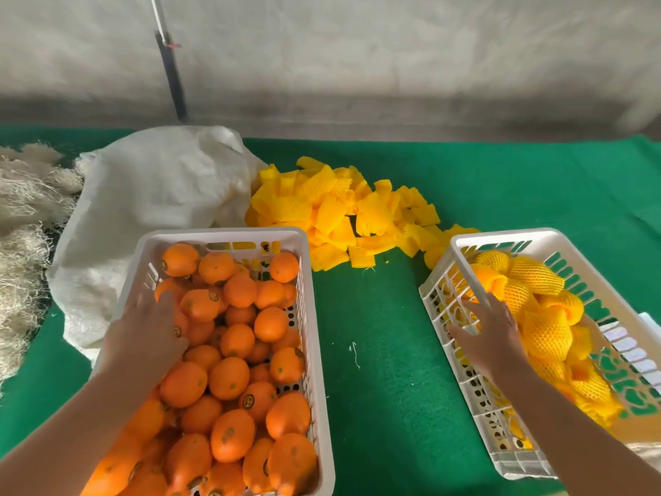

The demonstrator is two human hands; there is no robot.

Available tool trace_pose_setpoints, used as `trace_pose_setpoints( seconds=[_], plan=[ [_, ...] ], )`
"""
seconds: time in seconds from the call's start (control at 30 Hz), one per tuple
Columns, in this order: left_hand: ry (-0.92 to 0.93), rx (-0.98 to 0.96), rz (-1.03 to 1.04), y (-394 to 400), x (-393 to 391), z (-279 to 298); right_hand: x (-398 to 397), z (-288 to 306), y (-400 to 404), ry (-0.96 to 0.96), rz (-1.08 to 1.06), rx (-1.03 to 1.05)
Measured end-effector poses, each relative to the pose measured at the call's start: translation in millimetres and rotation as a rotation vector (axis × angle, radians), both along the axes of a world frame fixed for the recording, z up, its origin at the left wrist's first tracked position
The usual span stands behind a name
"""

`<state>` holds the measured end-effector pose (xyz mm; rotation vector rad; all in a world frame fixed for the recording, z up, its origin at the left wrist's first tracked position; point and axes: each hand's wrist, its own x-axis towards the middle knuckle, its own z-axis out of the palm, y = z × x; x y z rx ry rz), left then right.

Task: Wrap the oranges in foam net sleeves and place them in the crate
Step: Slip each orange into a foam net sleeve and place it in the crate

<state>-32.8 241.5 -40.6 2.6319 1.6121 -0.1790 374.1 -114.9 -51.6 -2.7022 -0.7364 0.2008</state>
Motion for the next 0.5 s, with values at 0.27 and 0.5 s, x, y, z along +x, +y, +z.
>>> trace_pose_setpoints(
  seconds=[0.27, 0.5],
  plan=[
    [-0.875, -0.402, 0.253, -70.5, 31.6, 32.2, 15.4, -12.8, 91.4, 0.175, 0.221, -0.015],
    [-1.525, -0.89, 0.624, -137.2, 136.9, 35.8, 83.8, -27.6, 192.4, 0.222, 0.357, -0.058]
  ],
)
